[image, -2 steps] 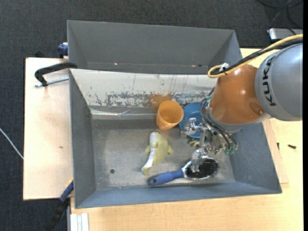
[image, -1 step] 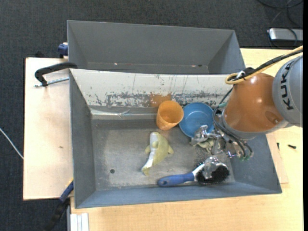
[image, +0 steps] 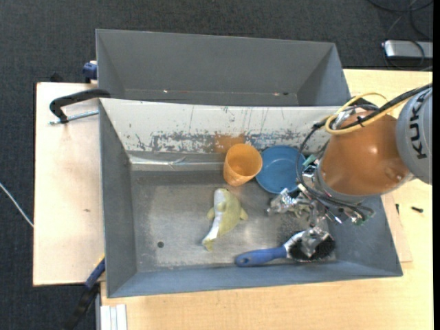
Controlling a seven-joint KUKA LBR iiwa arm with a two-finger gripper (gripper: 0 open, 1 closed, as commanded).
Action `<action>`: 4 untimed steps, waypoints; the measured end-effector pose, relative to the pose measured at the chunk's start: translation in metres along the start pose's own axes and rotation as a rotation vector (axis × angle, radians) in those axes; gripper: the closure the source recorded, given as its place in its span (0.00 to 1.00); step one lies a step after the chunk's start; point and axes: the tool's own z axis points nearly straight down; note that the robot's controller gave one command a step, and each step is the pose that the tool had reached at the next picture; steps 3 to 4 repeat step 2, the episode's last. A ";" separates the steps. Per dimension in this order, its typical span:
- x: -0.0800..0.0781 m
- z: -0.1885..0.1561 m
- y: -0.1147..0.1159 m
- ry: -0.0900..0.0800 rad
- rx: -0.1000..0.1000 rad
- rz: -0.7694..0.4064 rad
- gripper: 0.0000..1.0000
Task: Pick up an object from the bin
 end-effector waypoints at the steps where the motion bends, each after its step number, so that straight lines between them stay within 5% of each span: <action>1: 0.014 0.000 -0.004 0.042 -0.008 0.003 1.00; 2: 0.003 -0.149 -0.013 0.019 0.000 -0.067 1.00; 4: 0.003 -0.149 -0.013 0.019 0.000 -0.067 1.00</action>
Offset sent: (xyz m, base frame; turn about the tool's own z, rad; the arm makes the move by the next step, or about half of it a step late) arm 0.0000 0.0000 0.0000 0.0000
